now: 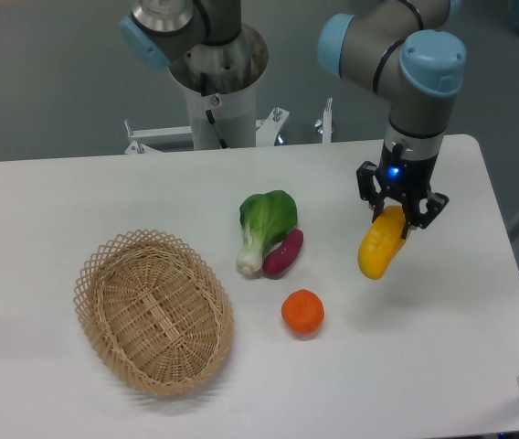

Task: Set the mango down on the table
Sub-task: 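Lower the held yellow mango toward the table with the gripper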

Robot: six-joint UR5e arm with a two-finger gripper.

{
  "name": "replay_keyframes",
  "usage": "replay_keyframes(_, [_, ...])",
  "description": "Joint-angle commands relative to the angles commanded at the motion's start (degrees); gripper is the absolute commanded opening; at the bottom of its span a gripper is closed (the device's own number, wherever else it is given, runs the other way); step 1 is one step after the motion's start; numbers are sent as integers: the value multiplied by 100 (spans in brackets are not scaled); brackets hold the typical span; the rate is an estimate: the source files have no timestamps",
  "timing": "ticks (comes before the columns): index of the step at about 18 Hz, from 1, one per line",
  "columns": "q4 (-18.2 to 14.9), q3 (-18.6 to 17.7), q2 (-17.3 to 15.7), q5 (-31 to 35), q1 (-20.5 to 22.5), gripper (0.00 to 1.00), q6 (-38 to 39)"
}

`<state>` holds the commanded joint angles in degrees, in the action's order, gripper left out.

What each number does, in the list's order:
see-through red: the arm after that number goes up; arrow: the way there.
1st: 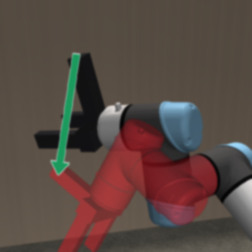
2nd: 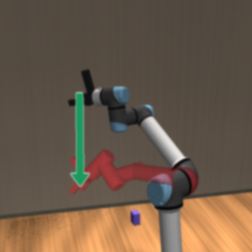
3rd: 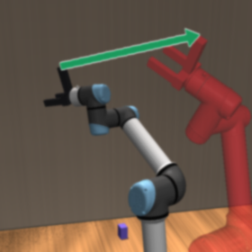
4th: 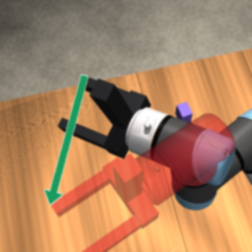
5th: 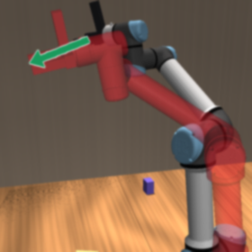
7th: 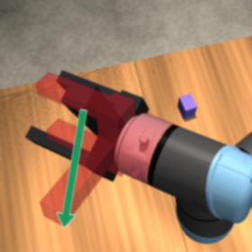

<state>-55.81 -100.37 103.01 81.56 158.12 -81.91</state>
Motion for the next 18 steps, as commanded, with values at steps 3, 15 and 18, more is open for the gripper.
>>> replay_keyframes(3, [87, -114, 17, 9, 0, 48, -140])
replay_keyframes(15, [1106, -439, 509, 44, 18, 48, -589])
replay_keyframes(18, [1406, -536, 562, 70, 0, 48, -781])
